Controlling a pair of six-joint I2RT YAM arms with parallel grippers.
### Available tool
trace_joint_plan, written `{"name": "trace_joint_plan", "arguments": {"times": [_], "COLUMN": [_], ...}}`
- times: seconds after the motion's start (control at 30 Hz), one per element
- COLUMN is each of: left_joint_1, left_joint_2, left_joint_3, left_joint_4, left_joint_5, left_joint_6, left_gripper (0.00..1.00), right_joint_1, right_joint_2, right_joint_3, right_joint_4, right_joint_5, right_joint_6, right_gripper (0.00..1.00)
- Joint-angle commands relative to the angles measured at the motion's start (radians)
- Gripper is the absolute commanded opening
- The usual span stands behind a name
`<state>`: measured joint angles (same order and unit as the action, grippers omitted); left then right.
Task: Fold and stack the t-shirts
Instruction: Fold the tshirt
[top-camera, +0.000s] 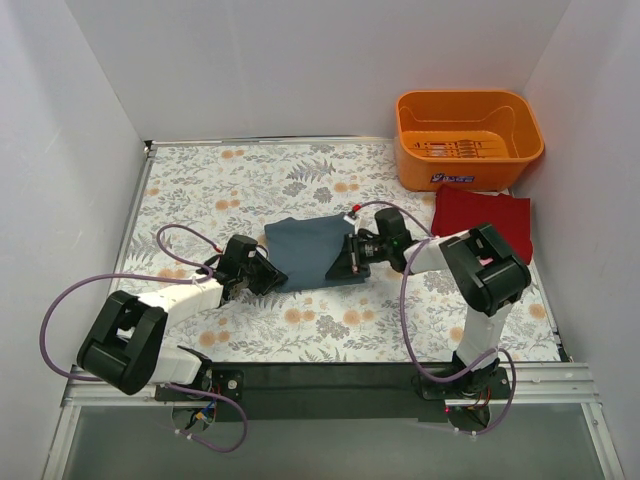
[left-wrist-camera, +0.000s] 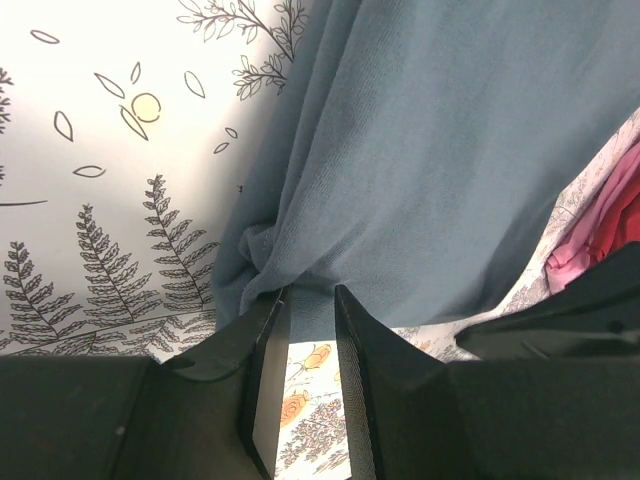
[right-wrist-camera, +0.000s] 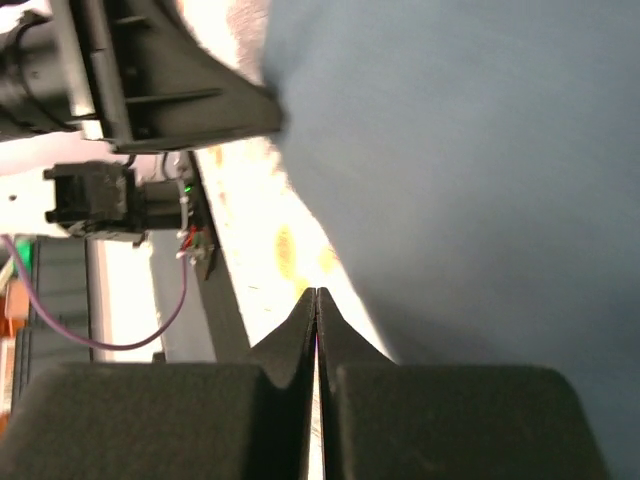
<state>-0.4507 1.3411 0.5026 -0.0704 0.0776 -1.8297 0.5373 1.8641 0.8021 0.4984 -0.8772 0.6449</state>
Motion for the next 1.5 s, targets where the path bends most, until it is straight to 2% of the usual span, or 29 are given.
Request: {"name": "trace_joint_plan", "arguments": {"times": [0.0,0.17,0.37,0.47,0.57,0.73,1.0,1.17,1.27,1.4,1.47], "left_joint_1": [0.009,0.009,0.012,0.018,0.030,0.069,0.119,0.145,0.152,0.152,0.152], "left_joint_2": [0.006,0.007,-0.060,-0.065,-0.022,0.189,0.470,0.582,0.612,0.574,0.532], "left_joint_3": [-0.026,-0.016,0.088,0.166,0.235,0.418,0.611,0.646,0.640,0.625,0.623], "left_joint_4": [-0.095,-0.095,-0.166,-0.161,-0.135,-0.114,-0.081,-0.060,-0.057,-0.052,-0.051], "left_joint_5": [-0.055,-0.061,-0.146,-0.182,-0.213,-0.184,-0.173,-0.141,-0.128,-0.119,-0.116], "left_joint_6": [0.023,0.027,0.090,0.139,0.203,0.267,0.303,0.282,0.274,0.291,0.325], "left_gripper": [0.25,0.25,0.30,0.30,0.30,0.30,0.29,0.29,0.29,0.32,0.39], "right_joint_1": [-0.080,-0.148,-0.151,-0.152,-0.152,-0.169,-0.220,-0.244,-0.250,-0.254,-0.252], "right_joint_2": [0.000,0.086,-0.035,-0.078,-0.071,0.019,0.246,0.363,0.380,0.324,0.256], "right_joint_3": [-0.090,-0.107,-0.069,0.006,0.098,0.242,0.446,0.456,0.425,0.391,0.365], "right_joint_4": [-0.004,0.005,-0.014,-0.032,-0.034,-0.031,0.005,0.025,0.048,0.049,0.046], "right_joint_5": [-0.014,-0.035,0.000,0.014,0.040,0.115,0.184,0.213,0.230,0.239,0.256], "right_joint_6": [-0.050,-0.036,-0.044,-0.036,-0.030,-0.024,0.005,0.036,0.042,0.019,0.009], "right_gripper": [0.03,0.01,0.01,0.01,0.01,0.01,0.01,0.01,0.01,0.01,0.01]}}
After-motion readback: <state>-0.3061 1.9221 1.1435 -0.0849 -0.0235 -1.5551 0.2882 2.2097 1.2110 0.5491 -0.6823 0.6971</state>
